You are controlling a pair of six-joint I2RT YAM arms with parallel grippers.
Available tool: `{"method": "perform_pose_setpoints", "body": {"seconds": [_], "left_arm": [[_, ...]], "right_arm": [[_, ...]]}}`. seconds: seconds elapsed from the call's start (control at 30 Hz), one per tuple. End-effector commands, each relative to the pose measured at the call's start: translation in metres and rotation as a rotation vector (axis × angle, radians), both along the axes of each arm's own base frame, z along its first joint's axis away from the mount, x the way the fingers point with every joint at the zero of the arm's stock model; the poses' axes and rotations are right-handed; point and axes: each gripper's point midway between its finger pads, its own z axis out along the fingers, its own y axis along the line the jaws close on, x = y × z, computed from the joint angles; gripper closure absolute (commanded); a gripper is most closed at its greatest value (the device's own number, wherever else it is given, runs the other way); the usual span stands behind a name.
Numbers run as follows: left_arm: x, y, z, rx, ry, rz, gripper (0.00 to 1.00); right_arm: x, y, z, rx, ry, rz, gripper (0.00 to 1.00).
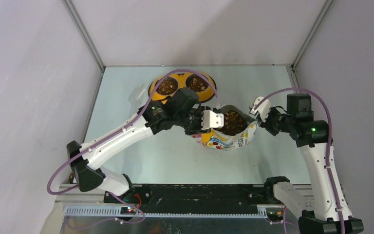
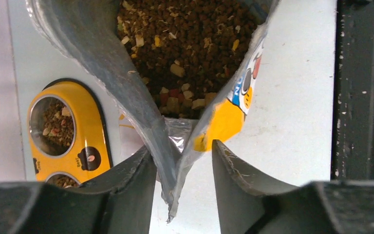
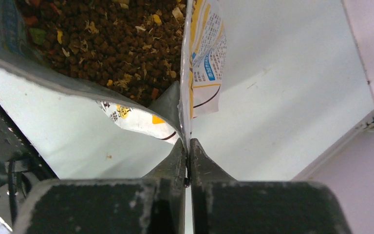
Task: Serve the pet food
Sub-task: Close the pet food bag at the center of the board.
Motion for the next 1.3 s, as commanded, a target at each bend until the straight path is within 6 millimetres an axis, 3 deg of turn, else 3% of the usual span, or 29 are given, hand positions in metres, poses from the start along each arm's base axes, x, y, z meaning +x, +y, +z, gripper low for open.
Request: {"method": "perform_pose_setpoints", "body": {"seconds": [0.0,0.1,0.3,0.33,0.43,0.5,0.6,0.97,1.13,1.27], "left_arm": [[0.009,-0.004,0.004,0.005,-0.073,0.035,0.54],[0.013,-0.002,0.003,0.02,-0.087,0.052,0.63],[0.019,0.005,-0.001,0.053,-0.119,0.08,0.72],[0.019,0.006,-0.002,0.056,-0.121,0.082,0.72],[0.018,0.008,-0.004,0.063,-0.12,0.082,0.56],[0.018,0.008,-0.007,0.07,-0.12,0.079,0.51],[0.018,0.009,-0.014,0.082,-0.122,0.077,0.51],[0.019,0.004,-0.02,0.103,-0.13,0.06,0.7],[0.018,0.004,-0.022,0.115,-0.131,0.052,0.99],[0.014,0.008,-0.028,0.143,-0.123,0.024,1.0]], "right_arm": [[0.022,-0.001,0.014,0.06,-0.07,-0.008,1.0],[0.026,-0.003,0.013,0.08,-0.064,-0.014,1.0],[0.035,-0.007,0.014,0.139,-0.054,-0.034,1.0],[0.037,-0.006,0.014,0.151,-0.048,-0.032,1.0],[0.043,-0.008,0.012,0.179,-0.031,-0.052,1.0],[0.045,-0.008,0.01,0.195,-0.009,-0.058,1.0],[0.05,-0.009,0.008,0.215,0.017,-0.072,1.0],[0.059,-0.019,0.002,0.249,0.054,-0.132,1.0],[0.063,-0.025,0.0,0.243,0.056,-0.154,1.0],[0.069,-0.03,-0.001,0.238,0.064,-0.17,1.0]]}}
